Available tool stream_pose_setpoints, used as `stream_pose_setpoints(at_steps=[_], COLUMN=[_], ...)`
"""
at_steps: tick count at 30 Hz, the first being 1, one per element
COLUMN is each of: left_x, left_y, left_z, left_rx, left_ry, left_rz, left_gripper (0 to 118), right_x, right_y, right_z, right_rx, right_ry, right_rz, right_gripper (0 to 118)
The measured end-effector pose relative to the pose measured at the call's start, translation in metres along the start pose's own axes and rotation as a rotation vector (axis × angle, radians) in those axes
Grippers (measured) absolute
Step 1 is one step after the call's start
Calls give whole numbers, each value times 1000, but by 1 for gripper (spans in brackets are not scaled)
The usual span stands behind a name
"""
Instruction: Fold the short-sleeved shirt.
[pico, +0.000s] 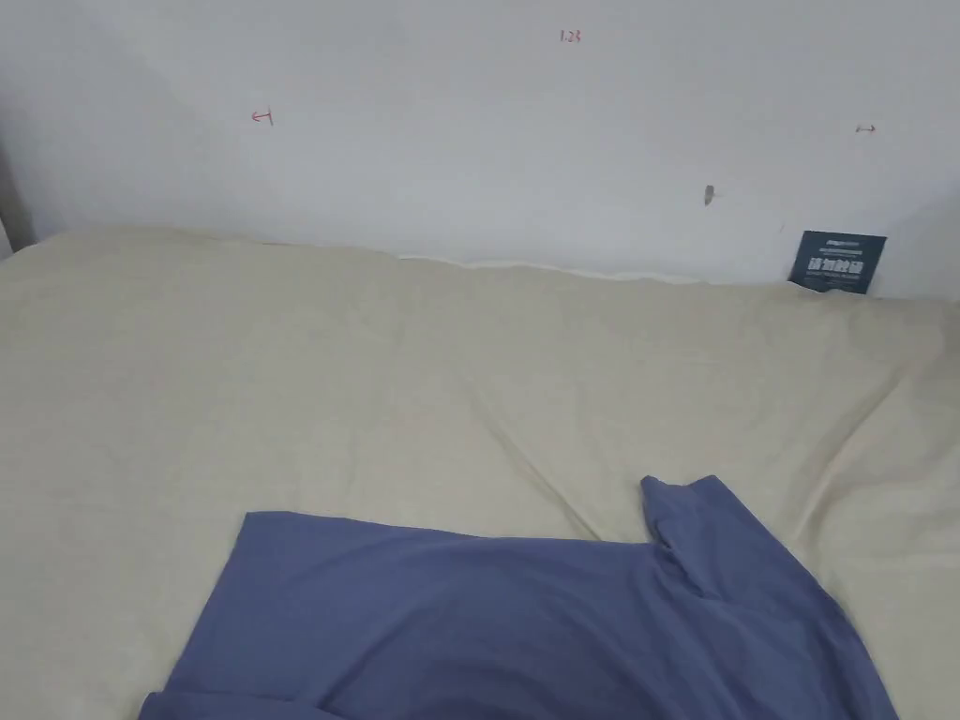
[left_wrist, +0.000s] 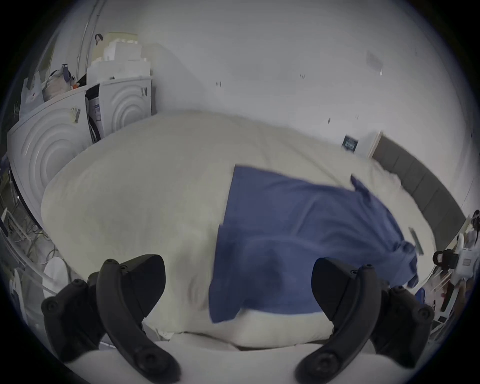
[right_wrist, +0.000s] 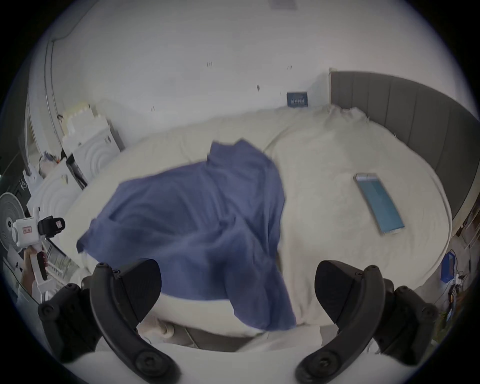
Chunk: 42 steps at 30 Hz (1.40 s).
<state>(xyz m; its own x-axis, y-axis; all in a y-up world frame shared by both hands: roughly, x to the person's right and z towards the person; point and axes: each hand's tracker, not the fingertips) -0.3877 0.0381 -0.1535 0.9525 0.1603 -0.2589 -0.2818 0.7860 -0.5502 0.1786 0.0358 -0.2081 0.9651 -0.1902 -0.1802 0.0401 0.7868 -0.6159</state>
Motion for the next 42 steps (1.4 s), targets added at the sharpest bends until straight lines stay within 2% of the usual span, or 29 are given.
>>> stream_pose_setpoints(at_steps=[4, 6, 7, 8, 9, 10, 11, 12, 16, 18, 21, 24, 26, 27, 29, 30, 31, 32, 34, 37, 40, 42], left_x=[19, 27, 33, 38, 42, 47, 44, 44, 38, 37, 45, 47, 46, 45, 43, 43, 44, 44, 43, 39, 39, 39], left_y=[18, 26, 29, 31, 32, 33, 32, 32, 41, 46, 52, 52, 51, 50, 48, 46, 46, 45, 43, 39, 36, 35], left_z=[3, 3, 3, 4, 5, 5, -1, -7, -17, -19, -26, -32, -37, -39, -44, -46, -46, -47, -51, -58, -62, -61], left_rx=[50, 41, 42, 52, 64, 85, 116, 133, 85, 91, 70, 50, 44, 36, 7, -3, -11, -23, -48, -86, -109, -118], left_ry=[21, -4, -24, -43, -45, -39, -3, 49, -16, -31, -15, -9, -1, 0, 1, 4, 6, 10, 18, 25, 31, 31], left_rz=[-109, -111, -112, -113, -112, -129, -151, -153, -141, -142, -172, -179, -176, -171, -166, -169, -174, -179, -186, -189, -202, -207], left_gripper=[114, 112, 98, 76, 36, 0, 0, 0, 0, 0, 0, 0, 0, 0, 0, 0, 0, 0, 0, 0, 0, 0], right_x=[1, -3, -5, -7, -8, -10, -11, -12, -4, -3, 3, 10, 19, 22, 29, 32, 34, 39, 42, 51, 53, 45], right_y=[23, 34, 39, 43, 46, 47, 48, 50, 59, 75, 103, 140, 161, 168, 178, 179, 179, 178, 179, 174, 166, 167], right_z=[3, 1, -2, -5, -8, -12, -17, -22, -48, -62, -96, -142, -180, -200, -237, -257, -271, -281, -297, -322, -339, -335], right_rx=[77, 87, 84, 75, 73, 78, 83, 79, 54, 43, 3, -62, -144, -163, -256, -323, -347, -318, -389, -417, -488, -460], right_ry=[48, 55, 65, 65, 73, 82, 77, 60, 48, 57, 10, -6, -16, -34, -42, -65, -84, -85, -108, -164, -203, -208], right_rz=[-44, -46, -50, -57, -58, -52, -46, -31, -10, -21, 19, 11, 42, 68, 102, 111, 107, 85, 66, 64, 13, 43], right_gripper=[117, 116, 110, 99, 76, 33, 15, 9, 0, 0, 0, 0, 1, 11, 94, 116, 116, 112, 104, 101, 93, 85])
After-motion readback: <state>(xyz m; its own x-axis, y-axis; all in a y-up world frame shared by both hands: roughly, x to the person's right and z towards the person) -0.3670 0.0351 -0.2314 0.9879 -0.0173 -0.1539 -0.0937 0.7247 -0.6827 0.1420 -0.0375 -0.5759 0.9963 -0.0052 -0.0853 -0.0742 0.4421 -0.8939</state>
